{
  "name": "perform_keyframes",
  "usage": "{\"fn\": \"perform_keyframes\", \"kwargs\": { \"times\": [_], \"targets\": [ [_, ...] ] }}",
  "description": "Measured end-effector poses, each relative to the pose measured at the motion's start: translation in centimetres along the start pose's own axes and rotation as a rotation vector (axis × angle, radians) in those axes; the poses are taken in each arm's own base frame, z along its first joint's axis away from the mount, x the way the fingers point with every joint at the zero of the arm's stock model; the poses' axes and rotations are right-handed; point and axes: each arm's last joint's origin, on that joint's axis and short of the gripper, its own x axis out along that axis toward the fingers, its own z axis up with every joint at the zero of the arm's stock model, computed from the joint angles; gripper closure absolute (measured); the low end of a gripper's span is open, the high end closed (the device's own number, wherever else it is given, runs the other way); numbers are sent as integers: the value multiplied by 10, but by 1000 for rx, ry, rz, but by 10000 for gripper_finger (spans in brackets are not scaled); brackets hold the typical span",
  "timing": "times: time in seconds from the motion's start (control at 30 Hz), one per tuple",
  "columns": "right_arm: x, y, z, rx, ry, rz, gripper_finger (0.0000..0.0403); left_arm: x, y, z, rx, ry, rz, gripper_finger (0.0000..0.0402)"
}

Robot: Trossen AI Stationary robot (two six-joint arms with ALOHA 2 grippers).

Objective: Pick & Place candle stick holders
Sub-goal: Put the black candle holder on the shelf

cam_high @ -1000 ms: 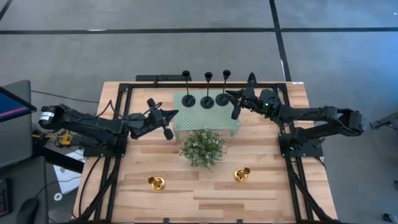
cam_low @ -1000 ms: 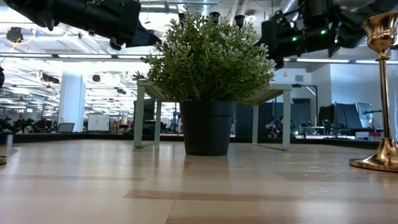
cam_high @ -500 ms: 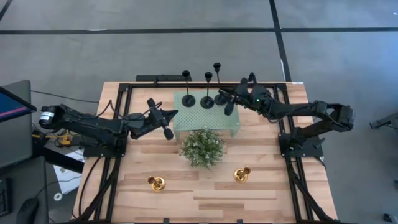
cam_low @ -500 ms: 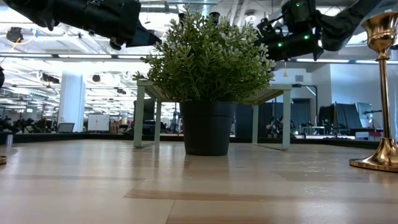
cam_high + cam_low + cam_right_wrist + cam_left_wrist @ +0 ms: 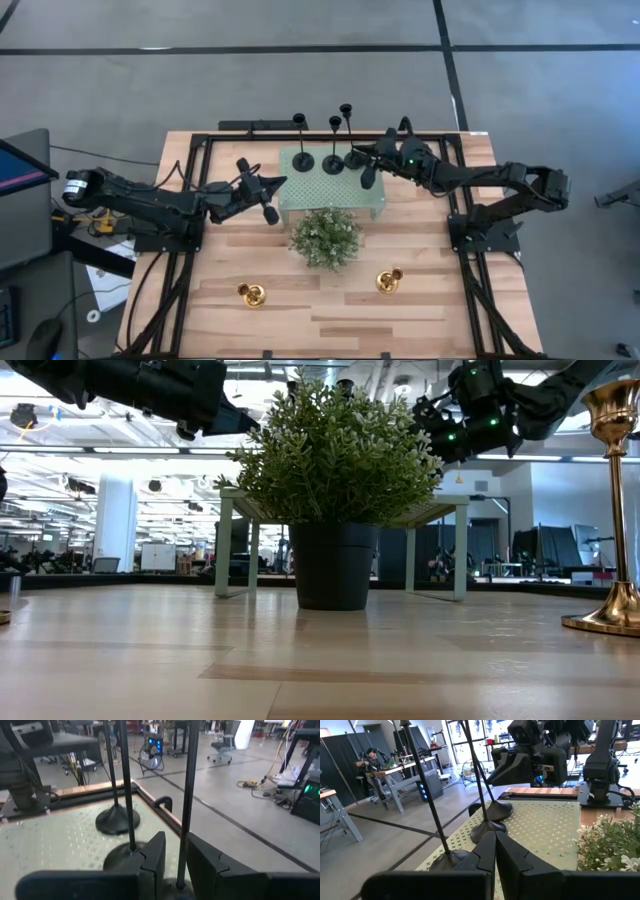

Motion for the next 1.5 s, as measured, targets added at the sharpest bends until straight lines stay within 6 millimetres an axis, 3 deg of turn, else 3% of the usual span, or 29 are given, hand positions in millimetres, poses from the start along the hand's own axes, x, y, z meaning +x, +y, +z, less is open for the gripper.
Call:
{"fn": "perform_keyframes", "kwargs": {
  "times": [0.5,0.93,1.07,1.37,1.5],
  "targets": [
    [-34,-3,19,-4,38,0,337,0,0,0,0,0,0,390],
    [-38,-4,14,-81,115,2,333,0,0,0,0,0,0,390],
    [-38,-4,15,-90,102,2,303,0,0,0,0,0,0,390],
    [-37,-4,19,-85,55,0,184,0,0,0,0,0,0,390],
    [-37,-4,25,-79,-3,8,171,0,0,0,0,0,0,390]
  ]
}}
